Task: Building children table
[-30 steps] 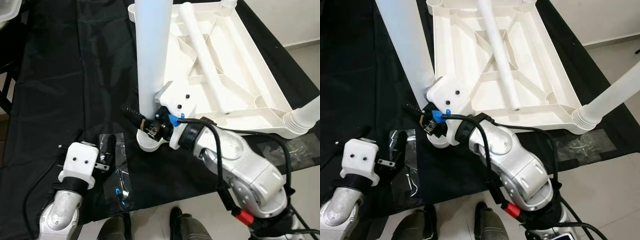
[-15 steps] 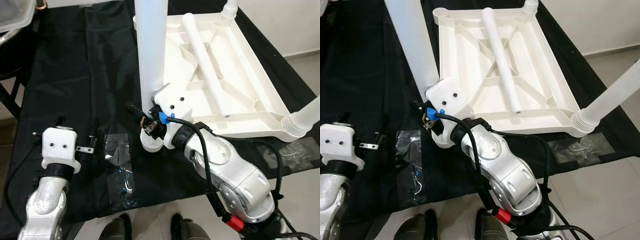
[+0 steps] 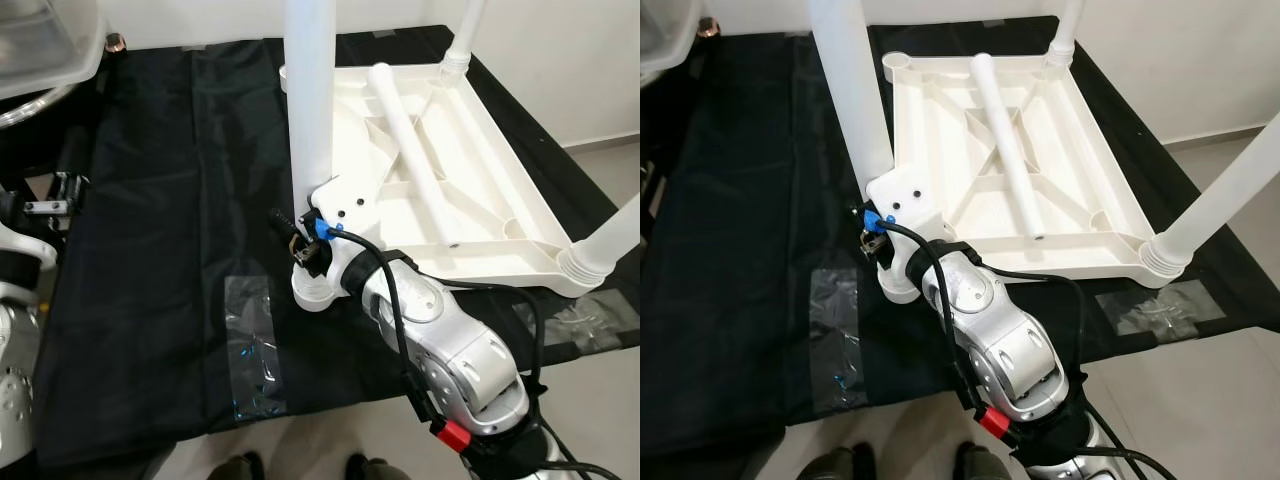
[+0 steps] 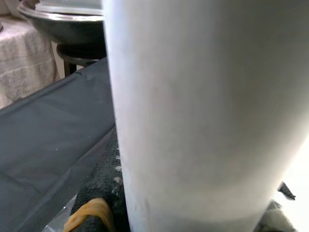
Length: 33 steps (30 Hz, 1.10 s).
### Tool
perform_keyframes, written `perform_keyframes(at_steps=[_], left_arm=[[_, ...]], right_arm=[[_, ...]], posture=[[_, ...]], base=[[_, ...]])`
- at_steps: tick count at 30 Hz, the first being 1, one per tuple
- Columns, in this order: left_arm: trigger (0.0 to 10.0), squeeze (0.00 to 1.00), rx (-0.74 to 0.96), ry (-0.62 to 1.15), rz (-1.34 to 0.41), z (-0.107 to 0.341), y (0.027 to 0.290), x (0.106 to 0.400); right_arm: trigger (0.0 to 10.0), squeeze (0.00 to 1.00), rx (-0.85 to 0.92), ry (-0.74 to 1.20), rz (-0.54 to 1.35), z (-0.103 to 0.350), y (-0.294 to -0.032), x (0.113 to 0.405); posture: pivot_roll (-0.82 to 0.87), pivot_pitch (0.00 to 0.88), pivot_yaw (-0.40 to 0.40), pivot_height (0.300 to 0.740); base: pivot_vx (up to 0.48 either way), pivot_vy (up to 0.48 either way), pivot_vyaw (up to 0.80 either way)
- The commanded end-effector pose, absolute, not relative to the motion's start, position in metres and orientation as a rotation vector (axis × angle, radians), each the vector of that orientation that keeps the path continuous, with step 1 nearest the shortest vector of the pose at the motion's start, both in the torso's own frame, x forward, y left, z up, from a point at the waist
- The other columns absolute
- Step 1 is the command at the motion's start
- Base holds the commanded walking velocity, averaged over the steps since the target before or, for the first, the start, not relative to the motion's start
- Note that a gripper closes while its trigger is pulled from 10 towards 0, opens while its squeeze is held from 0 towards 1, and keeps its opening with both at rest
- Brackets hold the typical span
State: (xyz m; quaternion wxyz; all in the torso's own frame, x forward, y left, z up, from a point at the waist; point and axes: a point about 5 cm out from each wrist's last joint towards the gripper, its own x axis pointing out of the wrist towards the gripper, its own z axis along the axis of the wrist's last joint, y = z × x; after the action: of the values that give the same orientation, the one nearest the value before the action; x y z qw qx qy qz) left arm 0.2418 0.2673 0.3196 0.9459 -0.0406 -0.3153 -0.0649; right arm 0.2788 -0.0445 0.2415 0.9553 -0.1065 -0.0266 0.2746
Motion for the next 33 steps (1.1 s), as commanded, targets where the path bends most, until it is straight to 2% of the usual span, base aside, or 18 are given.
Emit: perform_keyframes(at_steps=[1, 3, 4, 5, 7, 10, 12, 13, 14, 27, 33], left_arm=[[10.0, 0.00, -0.134, -0.727, -0.612, 0.354, 0.231, 0.223], [10.0, 0.00, -0.134, -0.727, -0.612, 0.354, 0.231, 0.223], [10.0, 0.00, -0.153, -0.721, -0.722, 0.358, 0.220, 0.221], [10.0, 0.00, -0.153, -0.721, -0.722, 0.358, 0.220, 0.221], [10.0, 0.00, -0.173, -0.680, -0.915, 0.363, 0.200, 0.224], [10.0, 0.00, -0.173, -0.680, -0.915, 0.363, 0.200, 0.224], [10.0, 0.00, -0.169, -0.633, -1.097, 0.369, 0.181, 0.227], [10.0, 0.00, -0.169, -0.633, -1.097, 0.369, 0.181, 0.227], [10.0, 0.00, -0.144, -0.591, -1.177, 0.372, 0.167, 0.235], [10.0, 0.00, -0.031, -0.493, -1.080, 0.372, 0.140, 0.268], [10.0, 0.00, -0.032, -0.468, -1.039, 0.373, 0.139, 0.278]], right_arm=[[10.0, 0.00, -0.296, 0.212, 0.426, 0.186, -0.061, 0.296], [10.0, 0.00, -0.296, 0.212, 0.426, 0.186, -0.061, 0.296], [10.0, 0.00, -0.297, 0.210, 0.426, 0.185, -0.059, 0.297], [10.0, 0.00, -0.297, 0.210, 0.426, 0.185, -0.059, 0.297], [10.0, 0.00, -0.297, 0.199, 0.430, 0.186, -0.056, 0.299], [10.0, 0.00, -0.297, 0.199, 0.430, 0.186, -0.056, 0.299], [10.0, 0.00, -0.300, 0.189, 0.427, 0.186, -0.053, 0.303], [10.0, 0.00, -0.300, 0.189, 0.427, 0.186, -0.053, 0.303], [10.0, 0.00, -0.302, 0.180, 0.422, 0.187, -0.053, 0.305], [10.0, 0.00, -0.282, 0.145, 0.408, 0.190, -0.050, 0.307], [10.0, 0.00, -0.284, 0.138, 0.404, 0.190, -0.051, 0.307]], posture=[[0.03, 0.174, -0.033, 0.740], [0.03, 0.174, -0.033, 0.740], [0.03, 0.174, -0.033, 0.740], [0.03, 0.174, -0.033, 0.740], [0.04, 0.151, -0.028, 0.740], [0.04, 0.151, -0.028, 0.740], [0.03, 0.141, -0.026, 0.740], [0.03, 0.141, -0.026, 0.740], [0.03, 0.137, -0.022, 0.740], [0.03, 0.138, -0.004, 0.740], [0.02, 0.144, 0.009, 0.740]], base=[[0.000, 0.000, 0.00], [0.000, 0.000, 0.00], [0.000, 0.000, 0.00], [0.000, 0.000, 0.00], [0.000, 0.000, 0.00], [0.000, 0.000, 0.00], [0.000, 0.000, 0.00], [0.000, 0.000, 0.00], [0.000, 0.000, 0.00], [0.000, 0.000, 0.00], [0.000, 0.000, 0.00]])
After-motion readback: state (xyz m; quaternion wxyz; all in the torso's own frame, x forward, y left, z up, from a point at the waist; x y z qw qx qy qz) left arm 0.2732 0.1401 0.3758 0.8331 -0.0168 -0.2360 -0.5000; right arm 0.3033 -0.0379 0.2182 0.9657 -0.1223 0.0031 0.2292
